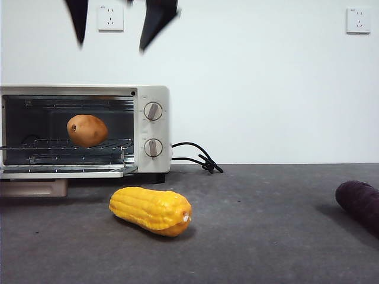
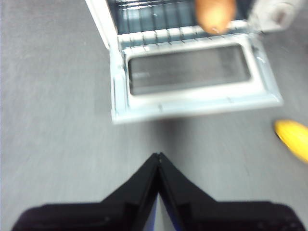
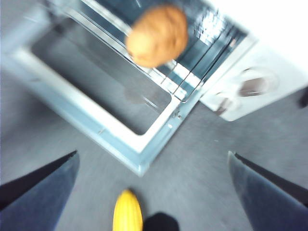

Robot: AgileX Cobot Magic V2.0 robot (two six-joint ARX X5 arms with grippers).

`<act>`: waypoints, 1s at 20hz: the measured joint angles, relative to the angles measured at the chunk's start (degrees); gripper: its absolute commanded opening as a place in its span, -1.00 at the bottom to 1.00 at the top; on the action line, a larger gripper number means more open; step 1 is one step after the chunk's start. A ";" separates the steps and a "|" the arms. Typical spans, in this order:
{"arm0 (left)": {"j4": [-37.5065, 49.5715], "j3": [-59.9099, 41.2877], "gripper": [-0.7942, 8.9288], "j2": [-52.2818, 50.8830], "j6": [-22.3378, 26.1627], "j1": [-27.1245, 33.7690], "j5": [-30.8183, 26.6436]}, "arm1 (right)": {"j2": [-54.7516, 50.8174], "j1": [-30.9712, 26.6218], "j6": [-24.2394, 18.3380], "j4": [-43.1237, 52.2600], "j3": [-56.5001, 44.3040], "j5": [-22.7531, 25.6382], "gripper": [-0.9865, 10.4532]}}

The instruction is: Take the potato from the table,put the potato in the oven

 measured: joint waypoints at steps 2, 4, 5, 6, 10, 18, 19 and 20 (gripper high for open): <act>5.79 -4.17 -0.85 1.86 0.00 2.64 4.31 | -4.48 0.37 -0.81 -4.17 0.00 0.07 0.19; 9.75 -7.06 -0.85 4.79 -0.44 5.88 9.27 | -7.74 0.50 -1.22 -5.46 0.00 0.94 -0.14; 11.65 -8.31 -0.85 6.95 -0.59 7.91 10.56 | -9.01 0.68 -1.33 -5.44 0.00 1.03 -0.29; 13.09 -9.31 -0.85 9.42 -0.61 10.40 11.39 | -10.34 0.76 -1.46 -5.44 -0.02 1.09 -0.49; 17.31 -10.08 -0.85 19.37 -2.23 22.58 23.93 | -16.72 2.03 -1.86 -5.46 -0.04 1.14 -0.73; 20.85 -10.08 -0.85 36.79 -4.98 30.56 31.78 | -28.52 2.23 -2.97 -5.44 -0.04 1.27 -0.85; 21.24 -10.08 -0.85 38.77 -5.07 30.56 32.06 | -29.77 2.23 -2.95 -5.46 -0.04 1.11 -0.85; 21.55 -10.08 -0.85 40.65 -5.09 30.56 32.04 | -31.12 2.23 -2.95 -5.46 -0.07 0.85 -0.85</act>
